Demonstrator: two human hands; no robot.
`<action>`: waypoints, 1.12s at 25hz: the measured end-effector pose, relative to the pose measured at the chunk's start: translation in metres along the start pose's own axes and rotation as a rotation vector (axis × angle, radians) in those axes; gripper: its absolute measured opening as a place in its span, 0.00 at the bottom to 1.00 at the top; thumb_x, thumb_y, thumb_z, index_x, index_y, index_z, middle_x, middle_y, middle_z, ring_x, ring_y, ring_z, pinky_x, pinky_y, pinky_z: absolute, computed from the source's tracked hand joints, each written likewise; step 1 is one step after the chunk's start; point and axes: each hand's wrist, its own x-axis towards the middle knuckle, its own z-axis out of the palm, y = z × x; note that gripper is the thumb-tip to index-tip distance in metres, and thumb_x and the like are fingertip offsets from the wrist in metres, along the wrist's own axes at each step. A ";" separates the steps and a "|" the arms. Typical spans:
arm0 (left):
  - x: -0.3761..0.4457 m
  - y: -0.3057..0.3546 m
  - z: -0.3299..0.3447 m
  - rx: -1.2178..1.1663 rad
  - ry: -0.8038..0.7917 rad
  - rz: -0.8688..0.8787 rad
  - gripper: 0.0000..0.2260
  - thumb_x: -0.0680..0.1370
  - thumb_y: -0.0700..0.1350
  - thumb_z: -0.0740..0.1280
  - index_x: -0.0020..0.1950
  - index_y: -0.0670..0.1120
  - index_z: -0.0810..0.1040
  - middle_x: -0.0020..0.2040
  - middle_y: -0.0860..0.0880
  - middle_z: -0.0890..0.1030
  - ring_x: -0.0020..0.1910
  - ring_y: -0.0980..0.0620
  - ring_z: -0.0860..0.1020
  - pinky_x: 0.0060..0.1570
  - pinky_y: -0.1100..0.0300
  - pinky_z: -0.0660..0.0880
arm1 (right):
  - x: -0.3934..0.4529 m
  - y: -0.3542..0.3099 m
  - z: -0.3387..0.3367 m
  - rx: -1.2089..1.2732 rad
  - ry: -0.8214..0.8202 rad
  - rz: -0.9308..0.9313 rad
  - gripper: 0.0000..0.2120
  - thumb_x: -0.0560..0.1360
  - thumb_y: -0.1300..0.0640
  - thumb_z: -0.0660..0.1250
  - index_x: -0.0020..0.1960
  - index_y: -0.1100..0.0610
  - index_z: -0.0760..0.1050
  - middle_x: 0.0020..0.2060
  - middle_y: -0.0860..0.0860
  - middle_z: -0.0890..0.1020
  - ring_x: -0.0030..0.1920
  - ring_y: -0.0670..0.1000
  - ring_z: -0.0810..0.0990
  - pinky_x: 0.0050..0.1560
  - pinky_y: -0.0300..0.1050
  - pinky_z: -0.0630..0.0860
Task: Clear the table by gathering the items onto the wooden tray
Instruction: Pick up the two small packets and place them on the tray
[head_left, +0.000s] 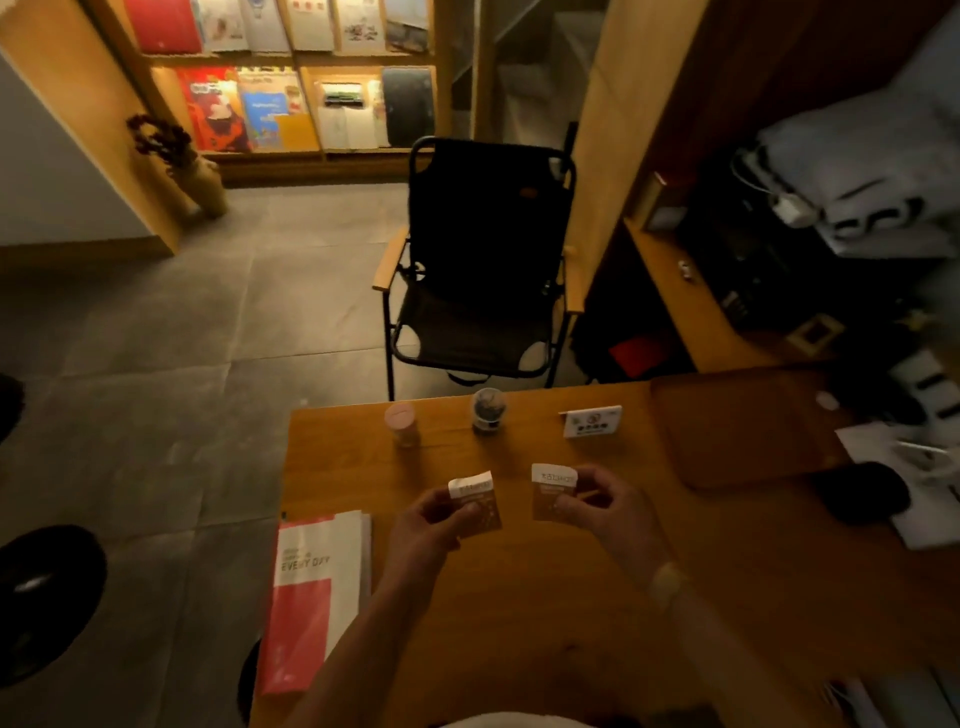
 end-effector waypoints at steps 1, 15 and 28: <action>0.000 0.000 0.008 0.008 -0.009 0.004 0.12 0.74 0.45 0.71 0.56 0.54 0.79 0.50 0.56 0.84 0.48 0.55 0.81 0.45 0.58 0.74 | -0.006 0.003 -0.009 0.013 0.027 0.014 0.13 0.72 0.57 0.73 0.51 0.43 0.76 0.49 0.43 0.82 0.49 0.45 0.81 0.44 0.39 0.80; -0.001 -0.007 0.146 -0.017 -0.001 -0.052 0.13 0.74 0.41 0.71 0.57 0.52 0.80 0.52 0.53 0.84 0.47 0.55 0.82 0.39 0.64 0.74 | -0.027 0.082 -0.145 0.207 0.080 0.203 0.13 0.72 0.60 0.72 0.53 0.47 0.78 0.50 0.49 0.83 0.49 0.49 0.83 0.41 0.39 0.79; 0.019 -0.014 0.312 0.020 0.040 -0.124 0.12 0.75 0.41 0.69 0.56 0.53 0.80 0.49 0.57 0.85 0.47 0.57 0.82 0.44 0.60 0.75 | 0.022 0.129 -0.294 0.206 -0.059 0.222 0.14 0.72 0.61 0.72 0.54 0.48 0.78 0.50 0.49 0.83 0.51 0.48 0.83 0.43 0.39 0.80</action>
